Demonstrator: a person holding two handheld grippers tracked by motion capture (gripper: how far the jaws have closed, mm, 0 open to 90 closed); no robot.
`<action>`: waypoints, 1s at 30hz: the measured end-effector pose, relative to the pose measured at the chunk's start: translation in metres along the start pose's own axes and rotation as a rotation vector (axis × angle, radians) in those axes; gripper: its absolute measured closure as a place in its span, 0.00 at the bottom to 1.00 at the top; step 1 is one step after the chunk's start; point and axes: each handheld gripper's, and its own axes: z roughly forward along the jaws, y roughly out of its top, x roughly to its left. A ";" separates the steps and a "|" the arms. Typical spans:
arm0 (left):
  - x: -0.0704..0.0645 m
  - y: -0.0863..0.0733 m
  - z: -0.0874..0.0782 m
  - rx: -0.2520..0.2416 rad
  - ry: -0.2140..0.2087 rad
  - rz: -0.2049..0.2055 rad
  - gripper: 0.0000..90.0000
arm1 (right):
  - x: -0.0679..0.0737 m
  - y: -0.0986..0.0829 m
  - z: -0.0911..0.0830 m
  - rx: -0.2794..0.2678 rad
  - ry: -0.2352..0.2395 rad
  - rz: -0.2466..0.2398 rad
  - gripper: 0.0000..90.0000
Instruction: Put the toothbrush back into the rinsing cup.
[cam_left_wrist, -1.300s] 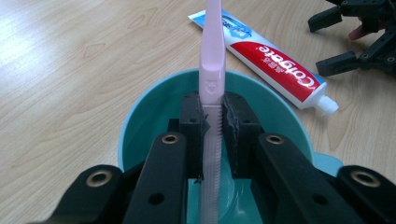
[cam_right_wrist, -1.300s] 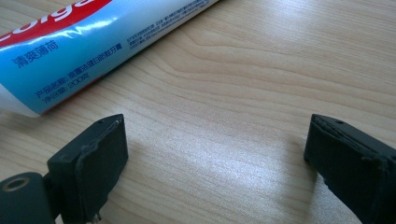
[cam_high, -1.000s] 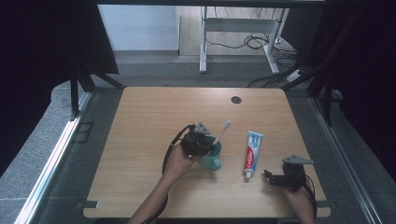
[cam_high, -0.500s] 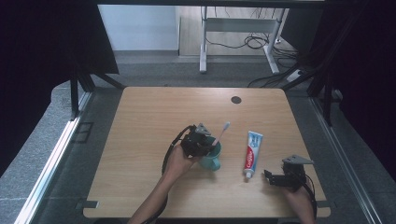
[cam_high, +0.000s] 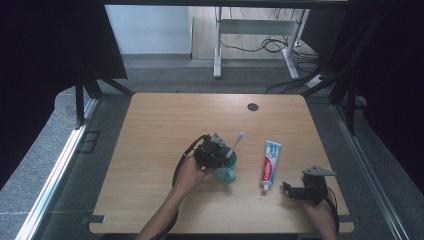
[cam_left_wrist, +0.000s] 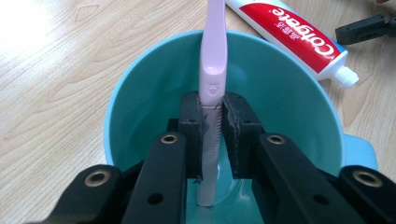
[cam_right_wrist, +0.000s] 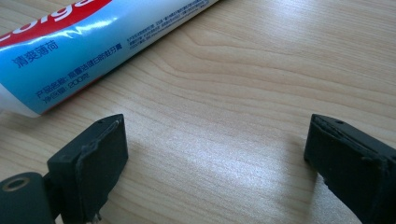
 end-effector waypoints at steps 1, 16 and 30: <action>0.000 0.000 0.000 0.001 0.000 0.000 0.87 | 0.000 0.000 0.000 0.000 0.000 0.000 0.06; -0.001 0.001 -0.002 -0.015 0.019 0.009 0.74 | 0.000 0.000 0.000 0.000 0.000 0.000 0.06; -0.005 0.007 -0.018 -0.066 0.031 0.020 0.53 | 0.000 0.000 0.000 0.000 0.000 0.000 0.06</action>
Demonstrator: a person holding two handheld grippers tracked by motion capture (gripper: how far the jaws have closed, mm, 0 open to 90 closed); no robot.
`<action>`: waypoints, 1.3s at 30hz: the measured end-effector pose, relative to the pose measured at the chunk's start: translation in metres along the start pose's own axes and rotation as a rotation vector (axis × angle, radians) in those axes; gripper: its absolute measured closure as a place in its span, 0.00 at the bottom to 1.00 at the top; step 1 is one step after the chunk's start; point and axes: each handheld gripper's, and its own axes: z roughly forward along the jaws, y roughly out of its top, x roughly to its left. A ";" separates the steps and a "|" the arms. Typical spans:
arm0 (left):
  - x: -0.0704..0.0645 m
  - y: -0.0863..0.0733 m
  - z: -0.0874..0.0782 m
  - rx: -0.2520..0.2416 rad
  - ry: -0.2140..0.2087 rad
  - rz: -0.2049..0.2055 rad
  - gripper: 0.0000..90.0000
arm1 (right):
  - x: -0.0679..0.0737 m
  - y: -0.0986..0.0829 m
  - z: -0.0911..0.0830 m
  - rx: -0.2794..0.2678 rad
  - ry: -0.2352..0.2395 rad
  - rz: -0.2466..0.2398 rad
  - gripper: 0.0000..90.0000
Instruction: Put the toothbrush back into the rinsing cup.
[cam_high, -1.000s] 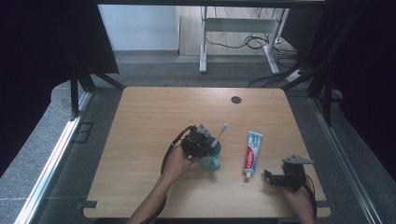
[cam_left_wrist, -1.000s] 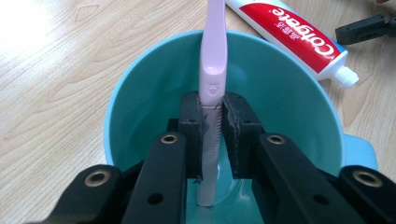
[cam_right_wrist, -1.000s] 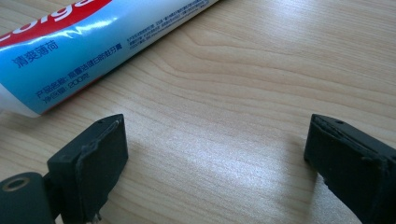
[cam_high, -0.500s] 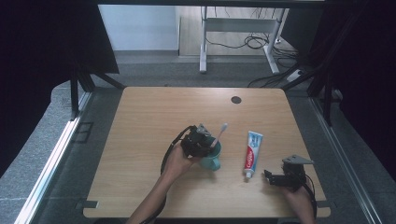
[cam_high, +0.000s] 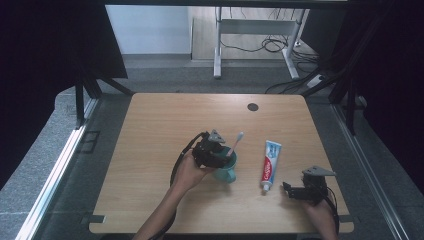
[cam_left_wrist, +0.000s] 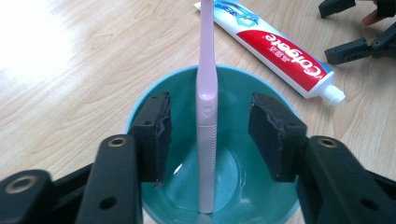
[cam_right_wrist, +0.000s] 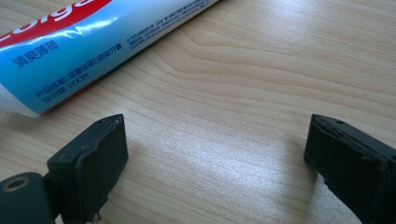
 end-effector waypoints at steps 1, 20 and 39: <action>0.000 0.000 -0.001 -0.001 0.001 0.001 0.52 | 0.000 0.000 0.000 0.000 0.000 0.000 0.06; 0.001 -0.001 -0.019 -0.026 0.025 0.001 0.16 | 0.000 0.000 0.000 0.002 0.000 0.002 0.06; 0.011 -0.025 -0.039 -0.042 0.075 -0.004 0.00 | 0.000 0.000 0.000 -0.001 0.000 0.000 0.06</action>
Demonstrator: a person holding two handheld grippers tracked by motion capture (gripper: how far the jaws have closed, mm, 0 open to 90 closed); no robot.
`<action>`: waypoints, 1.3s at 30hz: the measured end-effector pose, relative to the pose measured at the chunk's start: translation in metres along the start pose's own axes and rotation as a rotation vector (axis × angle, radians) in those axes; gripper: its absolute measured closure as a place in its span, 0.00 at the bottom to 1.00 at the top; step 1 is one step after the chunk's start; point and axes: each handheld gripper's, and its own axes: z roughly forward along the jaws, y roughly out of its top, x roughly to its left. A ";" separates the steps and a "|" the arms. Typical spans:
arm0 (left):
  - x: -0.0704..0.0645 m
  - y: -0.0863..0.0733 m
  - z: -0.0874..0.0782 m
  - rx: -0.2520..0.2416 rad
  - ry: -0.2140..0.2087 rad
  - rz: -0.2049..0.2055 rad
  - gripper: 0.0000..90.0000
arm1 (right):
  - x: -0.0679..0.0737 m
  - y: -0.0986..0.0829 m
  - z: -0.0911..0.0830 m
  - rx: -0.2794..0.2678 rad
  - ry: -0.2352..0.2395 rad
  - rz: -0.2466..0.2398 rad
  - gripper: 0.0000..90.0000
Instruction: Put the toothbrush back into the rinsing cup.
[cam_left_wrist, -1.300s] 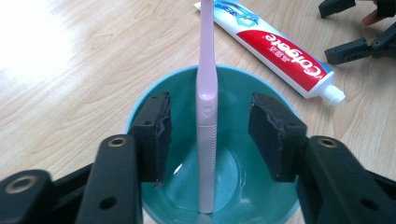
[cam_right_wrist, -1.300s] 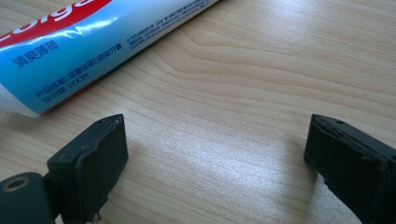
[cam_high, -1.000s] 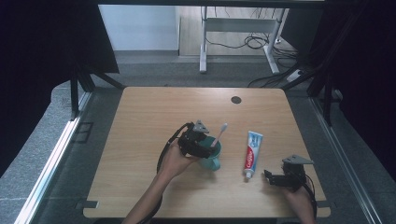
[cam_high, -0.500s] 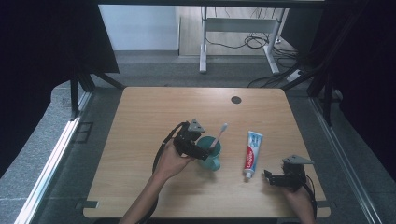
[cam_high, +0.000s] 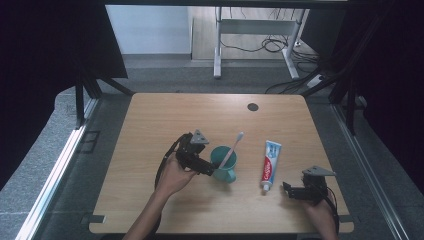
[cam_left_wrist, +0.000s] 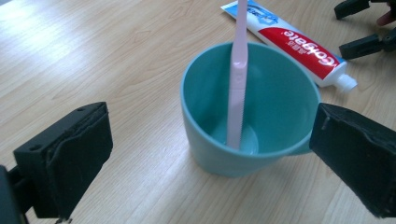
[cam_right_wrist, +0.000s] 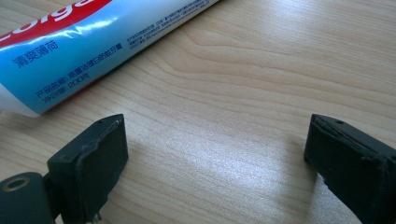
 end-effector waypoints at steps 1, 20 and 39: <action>0.000 -0.002 -0.001 -0.003 0.002 -0.001 0.00 | 0.000 0.000 0.000 0.000 -0.001 -0.002 0.06; 0.002 -0.041 -0.002 0.013 0.037 0.011 0.00 | 0.000 0.000 0.000 -0.001 0.000 -0.001 0.06; 0.000 -0.084 0.004 0.044 0.078 0.001 0.00 | 0.000 0.000 0.000 0.000 -0.001 -0.004 0.06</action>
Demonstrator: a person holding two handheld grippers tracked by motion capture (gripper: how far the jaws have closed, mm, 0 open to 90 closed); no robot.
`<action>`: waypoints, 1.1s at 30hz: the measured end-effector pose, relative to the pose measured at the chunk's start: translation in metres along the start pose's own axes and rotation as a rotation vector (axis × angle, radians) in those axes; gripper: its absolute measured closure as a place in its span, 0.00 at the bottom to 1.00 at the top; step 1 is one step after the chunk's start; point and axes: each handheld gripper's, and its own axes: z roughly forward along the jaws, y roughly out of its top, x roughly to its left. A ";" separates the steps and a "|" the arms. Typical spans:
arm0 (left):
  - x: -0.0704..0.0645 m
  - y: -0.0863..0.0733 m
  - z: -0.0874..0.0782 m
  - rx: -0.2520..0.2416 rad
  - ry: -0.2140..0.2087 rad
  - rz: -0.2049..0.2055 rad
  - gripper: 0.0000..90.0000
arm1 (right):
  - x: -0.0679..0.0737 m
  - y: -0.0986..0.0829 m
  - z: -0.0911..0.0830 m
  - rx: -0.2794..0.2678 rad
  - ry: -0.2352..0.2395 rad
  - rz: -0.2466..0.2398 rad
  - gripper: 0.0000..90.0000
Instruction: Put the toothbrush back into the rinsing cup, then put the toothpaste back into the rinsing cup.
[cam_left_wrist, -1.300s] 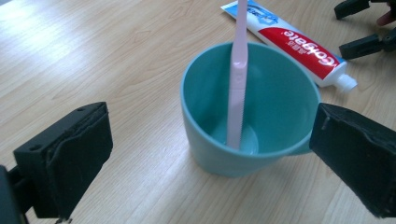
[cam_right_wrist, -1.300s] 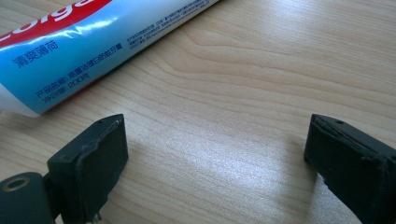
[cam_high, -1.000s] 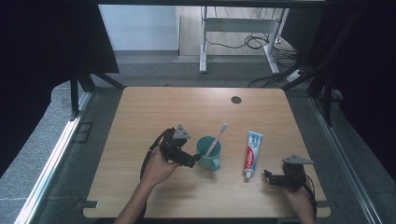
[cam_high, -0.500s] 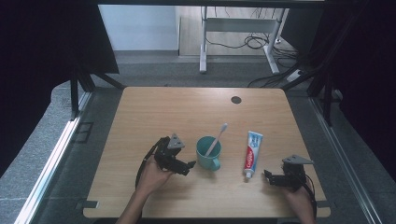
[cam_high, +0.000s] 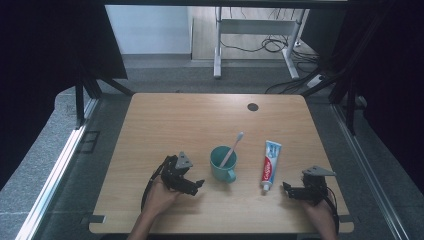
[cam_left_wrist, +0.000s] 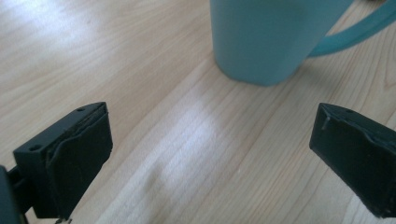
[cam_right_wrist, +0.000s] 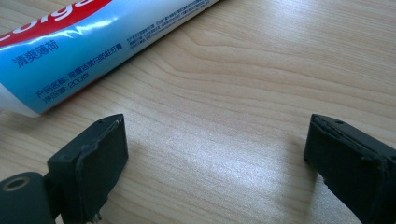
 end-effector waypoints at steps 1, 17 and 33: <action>-0.001 -0.002 0.000 0.001 0.002 -0.005 0.00 | 0.000 0.000 0.000 0.000 0.000 0.000 0.06; -0.001 -0.029 0.003 0.023 0.029 -0.029 0.00 | 0.000 0.000 0.000 -0.001 -0.001 0.003 0.06; 0.002 -0.043 0.011 0.063 0.014 -0.077 0.00 | 0.000 0.000 0.001 0.017 0.007 -0.005 0.00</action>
